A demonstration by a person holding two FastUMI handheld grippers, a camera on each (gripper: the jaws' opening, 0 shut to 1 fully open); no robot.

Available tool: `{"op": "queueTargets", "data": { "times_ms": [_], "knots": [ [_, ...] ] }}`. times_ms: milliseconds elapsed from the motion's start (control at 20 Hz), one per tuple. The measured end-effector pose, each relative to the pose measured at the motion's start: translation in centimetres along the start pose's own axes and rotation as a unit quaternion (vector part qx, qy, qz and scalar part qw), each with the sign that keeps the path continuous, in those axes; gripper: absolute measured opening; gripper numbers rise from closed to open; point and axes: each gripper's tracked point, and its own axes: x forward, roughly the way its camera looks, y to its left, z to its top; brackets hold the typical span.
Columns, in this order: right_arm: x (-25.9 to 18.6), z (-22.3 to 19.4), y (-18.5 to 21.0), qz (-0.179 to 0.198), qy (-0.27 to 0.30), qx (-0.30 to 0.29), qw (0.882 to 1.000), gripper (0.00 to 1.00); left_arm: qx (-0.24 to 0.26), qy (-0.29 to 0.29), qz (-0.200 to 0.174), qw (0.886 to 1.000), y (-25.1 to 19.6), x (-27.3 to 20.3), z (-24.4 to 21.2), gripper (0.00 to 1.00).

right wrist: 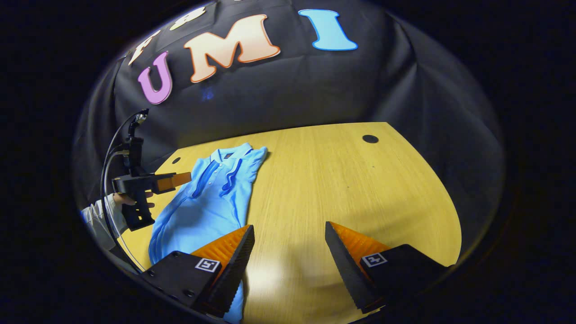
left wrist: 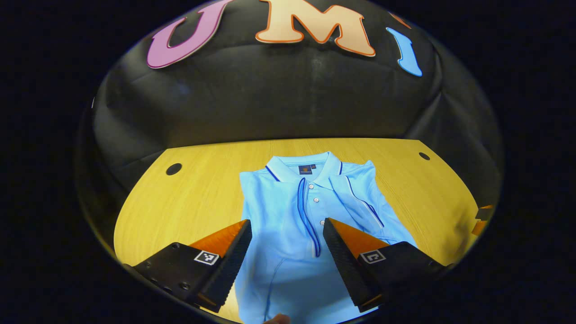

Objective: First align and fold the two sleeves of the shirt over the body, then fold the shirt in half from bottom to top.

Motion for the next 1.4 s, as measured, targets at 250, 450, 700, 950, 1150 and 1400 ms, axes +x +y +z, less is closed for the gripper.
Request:
{"op": "queueTargets", "data": {
  "times_ms": [250, 450, 700, 950, 1150, 1400],
  "knots": [
    [-1.6, -2.3, 3.9, 0.026, -0.006, -0.011, 1.0, 0.98, 0.028, -0.01, 0.001, 1.0, 1.2, -8.7, -3.7, 0.97],
    [-4.5, -5.3, 6.1, 0.01, -0.009, 0.003, 1.0, 0.98, 0.025, -0.009, -0.022, 0.999, 0.7, -14.4, -7.7, 0.96],
    [-8.7, -9.8, 9.1, 0.003, -0.006, -0.012, 1.0, 0.98, 0.007, 0.021, -0.047, 0.999, -0.5, -19.9, -14.3, 0.96],
    [-10.6, -14.5, 10.3, -0.006, 0.015, -0.018, 1.0, 0.98, 0.007, 0.056, -0.059, 0.997, -2.1, -22.1, -20.2, 0.97],
    [-11.4, -17.9, 9.8, -0.015, 0.038, -0.015, 0.999, 0.93, 0.009, 0.072, -0.062, 0.995, -3.6, -22.1, -23.2, 0.97],
    [-11.0, -21.1, 9.9, -0.015, 0.066, -0.022, 0.997, 0.98, 0.021, 0.065, -0.065, 0.996, -4.8, -21.2, -23.9, 0.99]
  ]
}}
